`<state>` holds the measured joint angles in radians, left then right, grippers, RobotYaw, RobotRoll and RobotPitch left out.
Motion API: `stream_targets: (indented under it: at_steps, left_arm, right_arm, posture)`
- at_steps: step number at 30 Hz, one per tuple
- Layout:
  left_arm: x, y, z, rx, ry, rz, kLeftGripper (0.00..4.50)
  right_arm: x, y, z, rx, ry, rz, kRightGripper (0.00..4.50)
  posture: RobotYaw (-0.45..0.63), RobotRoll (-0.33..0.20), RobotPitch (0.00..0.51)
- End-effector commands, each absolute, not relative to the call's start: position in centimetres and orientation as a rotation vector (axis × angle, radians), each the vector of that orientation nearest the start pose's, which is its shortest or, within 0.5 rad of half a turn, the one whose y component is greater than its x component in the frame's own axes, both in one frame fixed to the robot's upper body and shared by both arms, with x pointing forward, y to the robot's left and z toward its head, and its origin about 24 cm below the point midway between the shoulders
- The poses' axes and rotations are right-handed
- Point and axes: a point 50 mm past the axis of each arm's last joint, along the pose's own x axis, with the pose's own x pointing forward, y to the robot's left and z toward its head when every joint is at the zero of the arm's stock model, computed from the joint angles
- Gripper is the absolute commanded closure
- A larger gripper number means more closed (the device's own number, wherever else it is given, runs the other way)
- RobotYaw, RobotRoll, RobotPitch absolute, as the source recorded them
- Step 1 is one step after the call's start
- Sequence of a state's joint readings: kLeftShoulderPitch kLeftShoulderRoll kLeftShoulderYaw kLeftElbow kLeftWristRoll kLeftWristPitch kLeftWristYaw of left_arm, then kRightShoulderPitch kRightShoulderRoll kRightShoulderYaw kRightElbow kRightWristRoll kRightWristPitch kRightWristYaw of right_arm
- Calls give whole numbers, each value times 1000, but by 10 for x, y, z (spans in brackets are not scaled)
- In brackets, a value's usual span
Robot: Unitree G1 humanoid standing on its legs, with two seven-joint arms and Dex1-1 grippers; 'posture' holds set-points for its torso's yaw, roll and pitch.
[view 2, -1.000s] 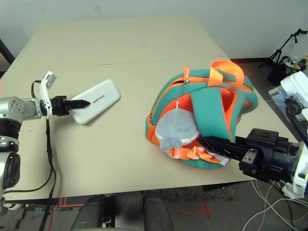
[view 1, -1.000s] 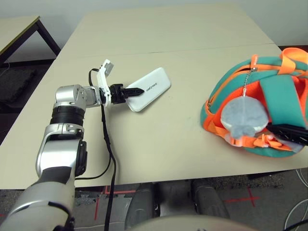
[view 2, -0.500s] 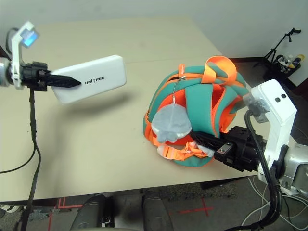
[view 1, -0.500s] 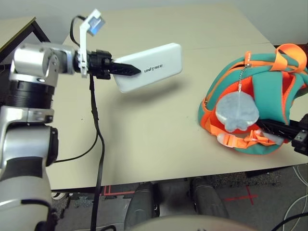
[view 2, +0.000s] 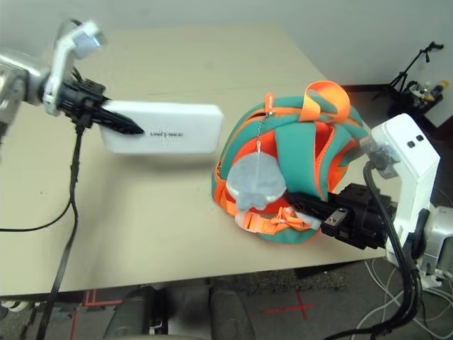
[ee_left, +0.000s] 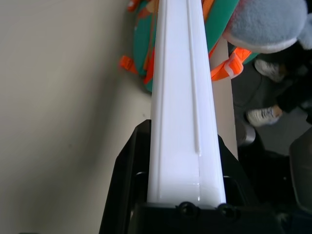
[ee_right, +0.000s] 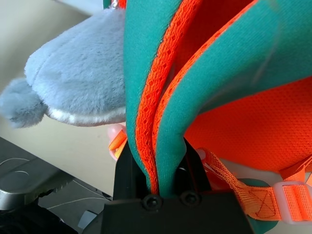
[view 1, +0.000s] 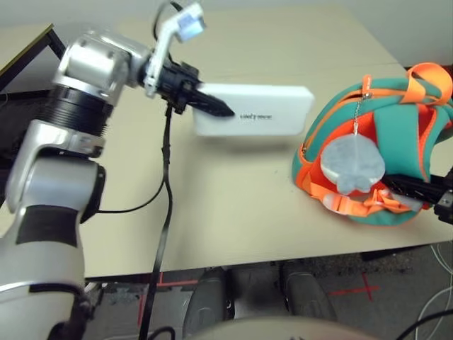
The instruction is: Put the pencil case into the backpack and zip it.
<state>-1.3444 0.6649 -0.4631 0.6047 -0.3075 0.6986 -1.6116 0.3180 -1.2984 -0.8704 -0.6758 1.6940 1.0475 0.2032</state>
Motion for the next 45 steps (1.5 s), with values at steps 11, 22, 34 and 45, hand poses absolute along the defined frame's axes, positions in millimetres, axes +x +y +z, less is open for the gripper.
stream_targets:
  at_steps: [11,22,34,45]
  left_arm:
    - [340,113,304,467,414,-1605,3090]
    - [327,111,315,475,419,-1646,3090]
    - [322,101,309,531,438,-1699,3090]
    - [330,72,293,648,379,-1739,3090]
  right_arm:
    - [163,-234,230,-100,503,634,4293]
    - [162,-238,222,-96,533,636,4293]
    - [164,-240,219,-96,534,632,4293]
    - [171,-240,220,-109,515,631,4293]
  posture:
    - [-198,0,132]
    - [-177,0,141]
    - [-190,0,152]
    - [-193,0,151]
